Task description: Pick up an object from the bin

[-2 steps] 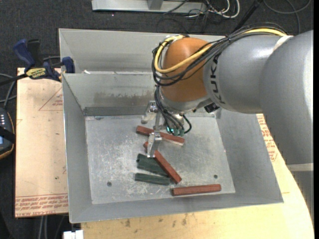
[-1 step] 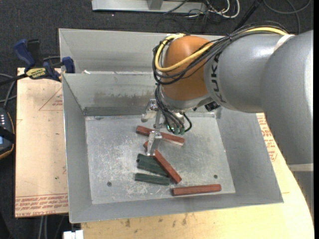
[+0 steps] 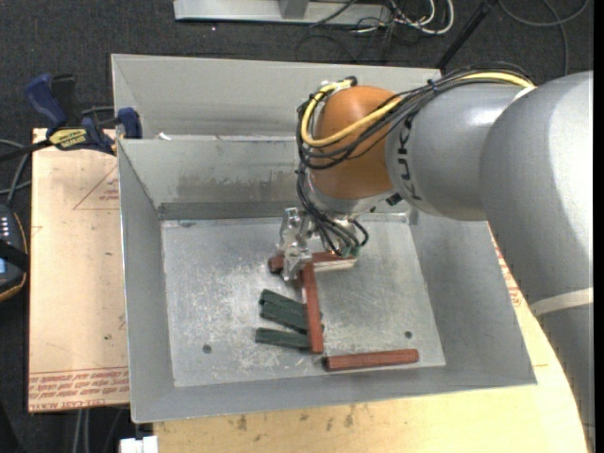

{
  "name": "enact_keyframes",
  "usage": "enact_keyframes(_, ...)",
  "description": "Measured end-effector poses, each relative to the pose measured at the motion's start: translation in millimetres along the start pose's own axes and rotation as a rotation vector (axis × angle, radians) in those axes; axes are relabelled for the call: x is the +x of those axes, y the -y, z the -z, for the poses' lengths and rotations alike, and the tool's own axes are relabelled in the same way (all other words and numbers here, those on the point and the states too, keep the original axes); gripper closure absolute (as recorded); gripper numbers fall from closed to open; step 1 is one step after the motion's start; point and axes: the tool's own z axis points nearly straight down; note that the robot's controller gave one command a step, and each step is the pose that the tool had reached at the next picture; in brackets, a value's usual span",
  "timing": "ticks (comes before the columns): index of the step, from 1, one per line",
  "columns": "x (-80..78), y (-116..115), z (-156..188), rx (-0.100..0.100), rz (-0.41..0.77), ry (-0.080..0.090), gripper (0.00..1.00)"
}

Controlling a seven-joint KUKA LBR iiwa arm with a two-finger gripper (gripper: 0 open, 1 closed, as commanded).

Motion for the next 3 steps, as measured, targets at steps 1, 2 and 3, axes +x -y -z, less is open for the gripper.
enact_keyframes(1,0.0,0,0,0.0,0.0,0.0,1.0)
enact_keyframes(2,0.0,0,0,0.0,0.0,0.0,1.0)
enact_keyframes(3,1.2,-10,134,0.001,-0.02,-0.012,1.0)
